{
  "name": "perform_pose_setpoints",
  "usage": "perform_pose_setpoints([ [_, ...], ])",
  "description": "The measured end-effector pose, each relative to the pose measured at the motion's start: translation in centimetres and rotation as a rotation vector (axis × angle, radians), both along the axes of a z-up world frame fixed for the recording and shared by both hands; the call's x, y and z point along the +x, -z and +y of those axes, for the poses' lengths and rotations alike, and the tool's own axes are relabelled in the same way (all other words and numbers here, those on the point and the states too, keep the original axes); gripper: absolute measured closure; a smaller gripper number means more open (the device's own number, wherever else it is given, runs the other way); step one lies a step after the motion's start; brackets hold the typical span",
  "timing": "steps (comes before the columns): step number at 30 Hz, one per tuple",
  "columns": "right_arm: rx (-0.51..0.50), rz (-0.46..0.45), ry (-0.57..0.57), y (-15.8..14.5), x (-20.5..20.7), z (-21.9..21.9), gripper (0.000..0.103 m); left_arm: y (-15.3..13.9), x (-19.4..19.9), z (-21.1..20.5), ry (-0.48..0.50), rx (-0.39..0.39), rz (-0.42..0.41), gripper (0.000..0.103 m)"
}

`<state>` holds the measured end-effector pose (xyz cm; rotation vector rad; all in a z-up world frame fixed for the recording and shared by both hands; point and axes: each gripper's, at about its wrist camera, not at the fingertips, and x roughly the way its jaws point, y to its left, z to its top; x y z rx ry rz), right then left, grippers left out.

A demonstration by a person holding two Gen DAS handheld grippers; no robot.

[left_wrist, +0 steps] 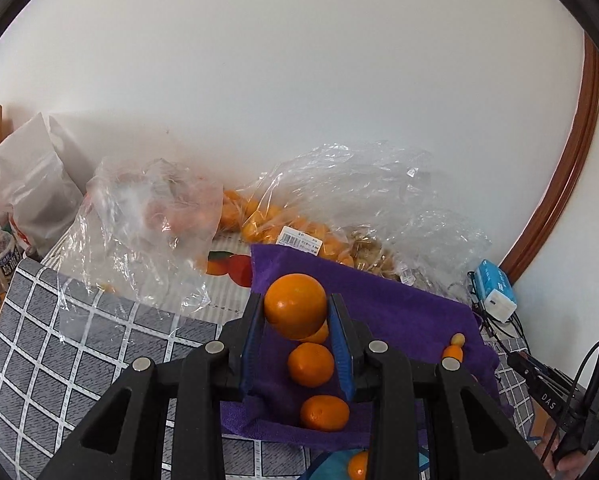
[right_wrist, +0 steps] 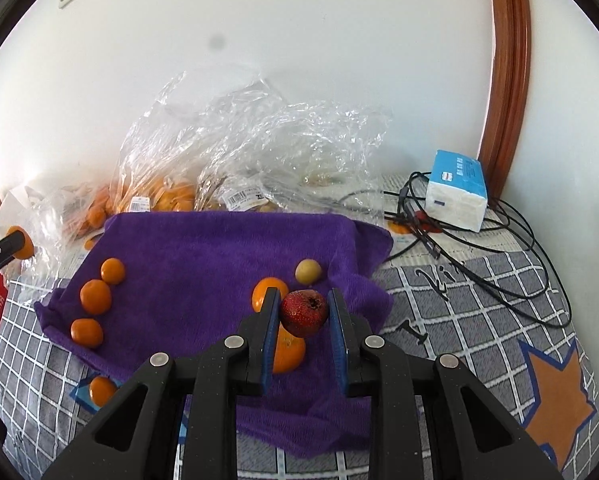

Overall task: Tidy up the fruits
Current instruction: 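Carry the red fruit and the orange over the purple towel, then lower both fruits onto the towel and open both grippers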

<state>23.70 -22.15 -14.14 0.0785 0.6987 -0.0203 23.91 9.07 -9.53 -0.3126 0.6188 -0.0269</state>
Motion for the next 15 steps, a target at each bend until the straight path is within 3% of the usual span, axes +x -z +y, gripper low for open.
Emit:
perform_pose_setpoints([
  [4, 0.005, 0.02, -0.012, 1.1, 1.6, 0.1, 0.079, 0.9, 0.7, 0.2, -0.003, 0.012, 0.019, 0.073],
  [8, 0.024, 0.075, -0.038, 2.9, 3.5, 0.1, 0.079, 1.9, 1.8, 0.1, 0.027, -0.032, 0.068, 0.073],
  [15, -0.02, 0.13, -0.041, 4.9, 5.1, 0.2, 0.079, 3.7, 3.6, -3.4, 0.082, -0.016, 0.132, 0.073],
])
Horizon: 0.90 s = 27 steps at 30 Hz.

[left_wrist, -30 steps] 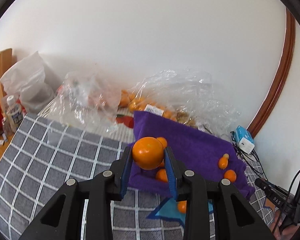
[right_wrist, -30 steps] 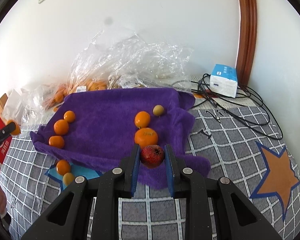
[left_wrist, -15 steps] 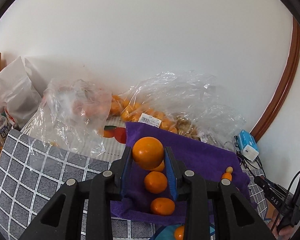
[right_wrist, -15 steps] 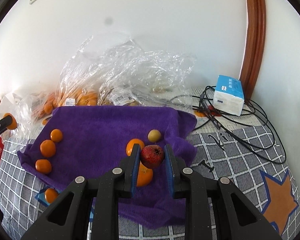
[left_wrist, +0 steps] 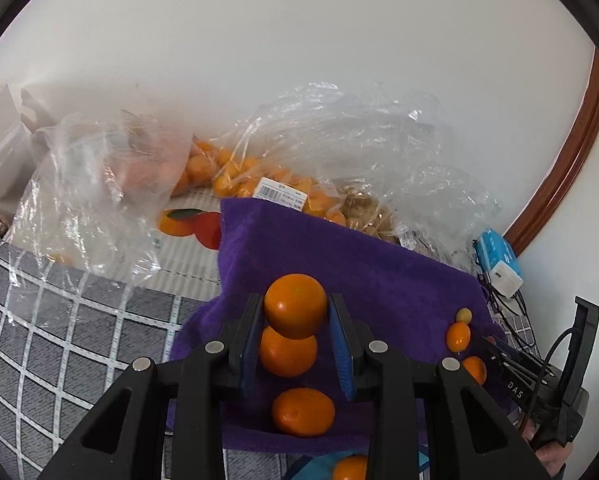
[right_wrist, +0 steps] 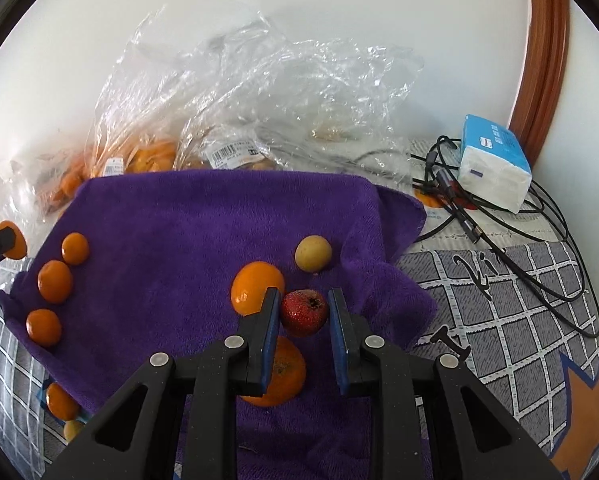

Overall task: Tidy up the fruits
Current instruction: 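Lower both fruits onto the towel and open both grippers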

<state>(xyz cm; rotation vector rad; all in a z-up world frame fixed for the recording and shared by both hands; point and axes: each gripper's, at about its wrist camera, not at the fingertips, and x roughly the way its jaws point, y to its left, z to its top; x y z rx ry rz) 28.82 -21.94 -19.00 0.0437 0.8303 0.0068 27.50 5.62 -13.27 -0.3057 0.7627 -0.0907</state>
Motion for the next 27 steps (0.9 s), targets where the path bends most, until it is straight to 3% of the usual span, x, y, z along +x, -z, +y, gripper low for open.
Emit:
perform_pose_setpoints([
  [12, 0.005, 0.017, -0.015, 0.8, 0.6, -0.6, 0.077, 2.3, 2.1, -5.8, 0.059, 0.203, 0.088, 0.073],
  [15, 0.022, 0.02, -0.013, 0.7, 0.5, -0.7, 0.07, 2.2, 2.7, -6.3, 0.053, 0.241, 0.097, 0.073],
  [17, 0.03, 0.017, -0.011, 0.5, 0.2, -0.7, 0.059, 2.2, 3.2, -6.6, 0.044, 0.272, 0.099, 0.073],
  [22, 0.014, 0.006, -0.019, -0.1, -0.9, -0.3, 0.054, 2.6, 4.1, -7.0, 0.032, 0.344, 0.114, 0.073],
  [27, -0.009, 0.002, -0.011, -0.6, -1.3, 0.0, 0.05, 2.4, 4.1, -6.5, 0.039, 0.329, 0.119, 0.071],
])
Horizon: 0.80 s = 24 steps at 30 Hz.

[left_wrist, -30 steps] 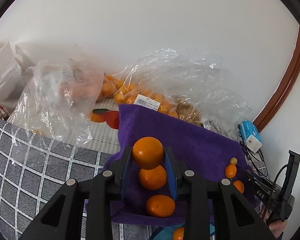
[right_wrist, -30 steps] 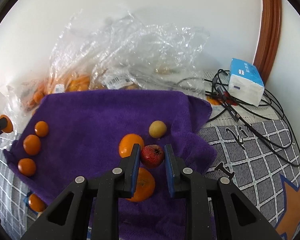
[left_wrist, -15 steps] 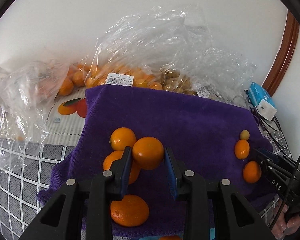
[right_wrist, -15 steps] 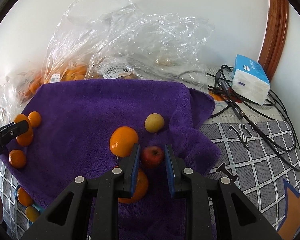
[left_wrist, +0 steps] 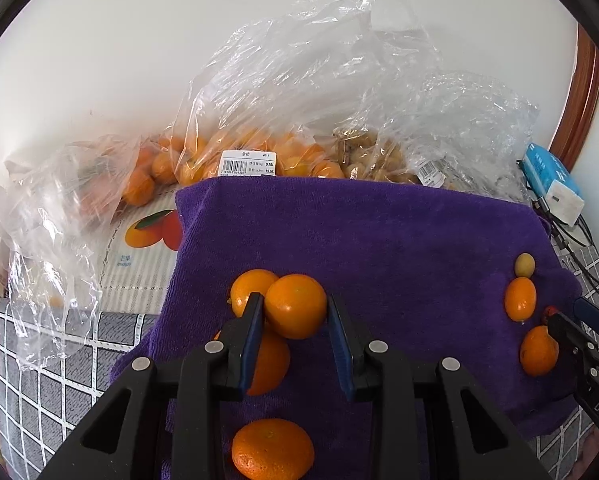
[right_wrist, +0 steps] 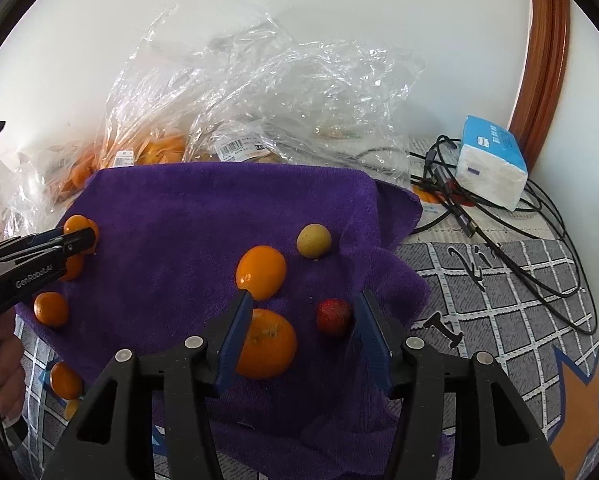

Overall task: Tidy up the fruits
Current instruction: 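Lower both fruits onto the towel and open both grippers, then lift both open grippers back toward the star mat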

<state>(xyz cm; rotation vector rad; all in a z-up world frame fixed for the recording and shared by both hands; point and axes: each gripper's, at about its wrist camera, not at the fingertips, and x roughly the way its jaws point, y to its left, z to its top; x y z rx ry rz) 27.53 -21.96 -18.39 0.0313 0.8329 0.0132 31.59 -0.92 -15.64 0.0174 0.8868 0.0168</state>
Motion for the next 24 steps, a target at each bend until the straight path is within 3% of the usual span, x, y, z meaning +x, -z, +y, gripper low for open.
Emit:
perform_pose_setpoints([
  [3, 0.008, 0.001, 0.016, -0.3, -0.3, 0.0, 0.05, -0.4, -0.5, 0.6, -0.004, -0.016, 0.006, 0.057],
  [15, -0.011, -0.042, 0.037, -2.9, -4.6, 2.0, 0.038, -4.0, -6.0, 5.1, -0.02, -0.124, -0.078, 0.047],
  [24, 0.019, -0.047, 0.07, -3.3, -8.0, 3.6, 0.038, -3.7, -10.4, 8.7, -0.062, -0.129, -0.085, 0.046],
])
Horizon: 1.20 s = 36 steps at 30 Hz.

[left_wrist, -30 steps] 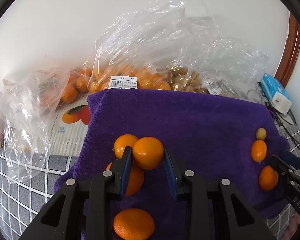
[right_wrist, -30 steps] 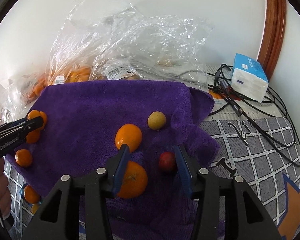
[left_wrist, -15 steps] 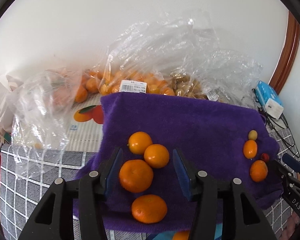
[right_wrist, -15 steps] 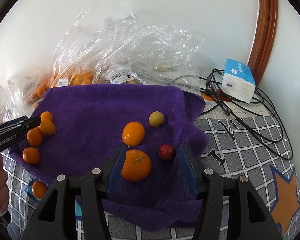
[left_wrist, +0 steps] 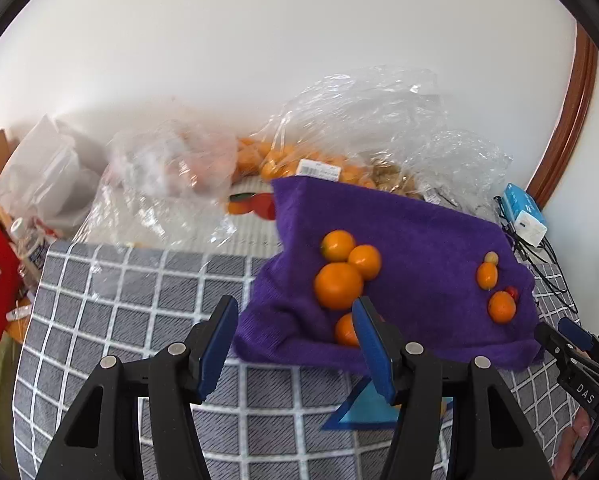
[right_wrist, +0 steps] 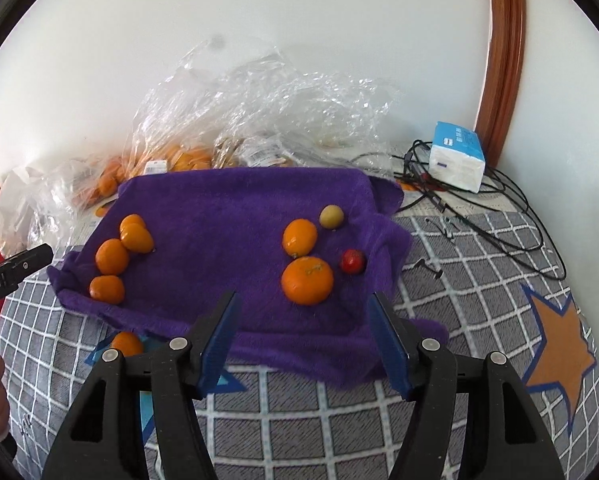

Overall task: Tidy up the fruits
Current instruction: 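Lift both open grippers back toward the star mat, then grasp a yellow-green fruit with the right gripper while the left gripper grasps an orange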

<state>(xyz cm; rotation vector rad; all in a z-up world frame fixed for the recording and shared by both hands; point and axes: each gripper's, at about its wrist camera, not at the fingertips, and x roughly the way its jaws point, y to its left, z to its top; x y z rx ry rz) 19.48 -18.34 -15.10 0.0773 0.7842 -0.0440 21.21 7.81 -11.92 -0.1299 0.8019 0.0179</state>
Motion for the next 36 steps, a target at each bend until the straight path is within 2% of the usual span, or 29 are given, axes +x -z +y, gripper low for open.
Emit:
perform_pose_setpoints([
  [3, -0.004, 0.019, -0.028, 0.4, -0.7, 1.3, 0.041, 0.5, -1.3, 1.5, -0.025, 0.006, 0.003, 0.046],
  [5, -0.003, 0.025, -0.059, 0.7, -1.3, 2.5, 0.051, 0.8, -2.1, 2.6, -0.041, 0.012, 0.0, 0.046],
  [6, -0.001, 0.029, -0.074, 0.9, -1.5, 3.0, 0.052, 1.1, -2.5, 3.3, -0.055, 0.014, -0.001, 0.046],
  [15, 0.061, 0.073, -0.194, 3.4, -2.0, 8.3, 0.055, 3.0, -4.8, 7.5, -0.105, -0.02, 0.036, 0.046],
  [19, 0.066, 0.096, -0.241, 4.7, -1.9, 10.6, 0.064, 3.3, -5.0, 8.5, -0.1, -0.024, 0.052, 0.046],
  [24, 0.045, 0.112, -0.237, 6.1, -1.5, 12.3, 0.067, 3.7, -5.4, 9.0, -0.086, -0.016, 0.068, 0.046],
  [26, 0.032, 0.126, -0.224, 6.7, -1.3, 12.4, 0.076, 4.0, -5.5, 9.0, -0.074, -0.013, 0.073, 0.046],
  [27, 0.031, 0.136, -0.217, 7.0, -1.0, 12.4, 0.077, 4.2, -5.6, 9.0, -0.067, -0.014, 0.075, 0.046],
  [33, 0.03, 0.124, -0.185, 6.9, -1.4, 12.3, 0.077, 5.7, -6.0, 9.2, -0.057, -0.024, 0.106, 0.046],
  [36, 0.015, 0.14, -0.155, 6.7, -1.9, 12.0, 0.077, 6.4, -6.6, 9.2, -0.048, -0.004, 0.109, 0.046],
])
